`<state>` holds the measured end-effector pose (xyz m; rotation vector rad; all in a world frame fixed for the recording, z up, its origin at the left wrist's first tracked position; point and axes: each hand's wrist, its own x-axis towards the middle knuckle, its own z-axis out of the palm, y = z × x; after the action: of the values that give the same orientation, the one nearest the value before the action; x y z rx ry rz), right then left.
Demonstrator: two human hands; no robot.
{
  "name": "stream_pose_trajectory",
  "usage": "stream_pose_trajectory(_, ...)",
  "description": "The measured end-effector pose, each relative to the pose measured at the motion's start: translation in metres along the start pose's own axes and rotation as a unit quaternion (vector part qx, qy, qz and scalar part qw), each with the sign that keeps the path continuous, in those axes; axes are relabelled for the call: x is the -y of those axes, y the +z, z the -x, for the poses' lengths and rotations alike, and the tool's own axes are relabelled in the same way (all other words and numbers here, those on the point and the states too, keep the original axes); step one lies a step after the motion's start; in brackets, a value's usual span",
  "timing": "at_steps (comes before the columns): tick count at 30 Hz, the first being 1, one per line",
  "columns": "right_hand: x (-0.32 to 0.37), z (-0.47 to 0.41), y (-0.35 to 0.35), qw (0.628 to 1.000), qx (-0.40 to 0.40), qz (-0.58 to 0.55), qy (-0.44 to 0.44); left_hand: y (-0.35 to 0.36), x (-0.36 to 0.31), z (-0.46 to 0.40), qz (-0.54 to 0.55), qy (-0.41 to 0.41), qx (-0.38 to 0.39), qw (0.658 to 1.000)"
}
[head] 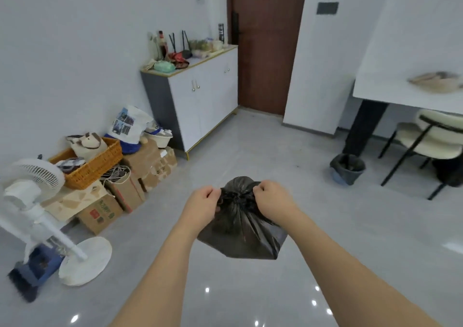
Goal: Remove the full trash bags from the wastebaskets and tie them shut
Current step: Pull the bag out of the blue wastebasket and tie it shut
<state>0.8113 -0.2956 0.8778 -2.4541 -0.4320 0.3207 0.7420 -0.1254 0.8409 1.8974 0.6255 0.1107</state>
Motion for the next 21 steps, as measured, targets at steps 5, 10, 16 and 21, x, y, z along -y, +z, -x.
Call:
stream_pose_trajectory(5, -0.066, -0.032, -0.078, 0.997, -0.074, -0.008, 0.033, 0.085, -0.077, -0.048, 0.039, 0.017, 0.074, 0.996)
stream_pose_trajectory(10, -0.12, -0.087, -0.122, 0.992, -0.105, -0.018, 0.068, 0.15, -0.13, -0.107, 0.057, 0.005, 0.116, 0.992)
stream_pose_trajectory(16, -0.14, -0.21, -0.134, 0.99, -0.091, -0.045, 0.099, 0.181, -0.161, -0.211, 0.063, -0.031, 0.159, 0.985)
stream_pose_trajectory(21, -0.134, -0.348, -0.153, 0.99, -0.082, -0.041, 0.109, 0.184, -0.192, -0.341, 0.029, -0.033, 0.195, 0.98)
